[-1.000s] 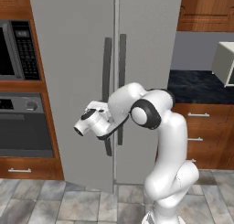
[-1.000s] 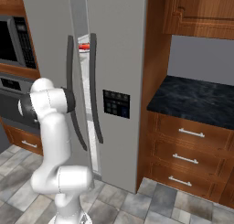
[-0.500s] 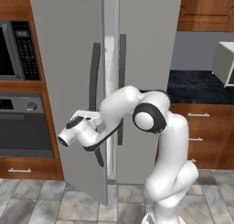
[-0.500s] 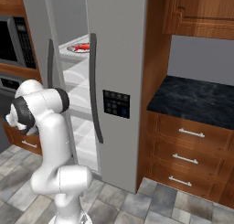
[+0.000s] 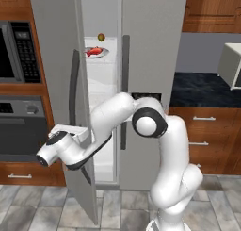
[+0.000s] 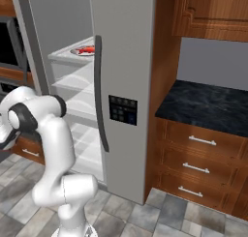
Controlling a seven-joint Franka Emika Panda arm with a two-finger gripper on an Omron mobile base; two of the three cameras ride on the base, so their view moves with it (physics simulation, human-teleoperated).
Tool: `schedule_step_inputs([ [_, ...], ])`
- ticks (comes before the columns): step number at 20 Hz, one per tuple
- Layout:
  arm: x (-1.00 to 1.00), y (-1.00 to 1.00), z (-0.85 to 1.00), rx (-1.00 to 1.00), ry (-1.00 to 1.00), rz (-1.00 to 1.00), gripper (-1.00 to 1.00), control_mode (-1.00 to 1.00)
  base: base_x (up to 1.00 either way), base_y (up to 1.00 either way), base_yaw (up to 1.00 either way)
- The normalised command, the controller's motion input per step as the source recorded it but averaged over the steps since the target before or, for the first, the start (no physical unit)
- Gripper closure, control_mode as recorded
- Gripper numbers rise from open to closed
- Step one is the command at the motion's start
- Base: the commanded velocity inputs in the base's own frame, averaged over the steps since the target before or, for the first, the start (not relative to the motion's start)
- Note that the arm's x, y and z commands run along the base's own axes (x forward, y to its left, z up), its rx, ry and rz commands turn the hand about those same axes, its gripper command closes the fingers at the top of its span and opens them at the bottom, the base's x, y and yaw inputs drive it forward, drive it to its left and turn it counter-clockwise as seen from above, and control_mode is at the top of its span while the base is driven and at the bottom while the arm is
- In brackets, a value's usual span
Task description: Retrieve the fish from the fridge and place it on the saucepan with marinade on the stove.
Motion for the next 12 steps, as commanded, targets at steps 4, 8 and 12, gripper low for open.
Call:
schedule_step_inputs([
  [4,-0.67,1.00,-1.00,0.19,0.01,0.13,1.00,-1.00,0.00,0.00,0.00],
  [8,-0.26,1.00,-0.98,0.08,0.05,0.08,1.00,-1.00,0.00,0.00,0.00],
  [12,-0.13,0.40,-0.19,0.00,-0.08,0.01,-1.00,-1.00,0.00,0.00,0.00],
])
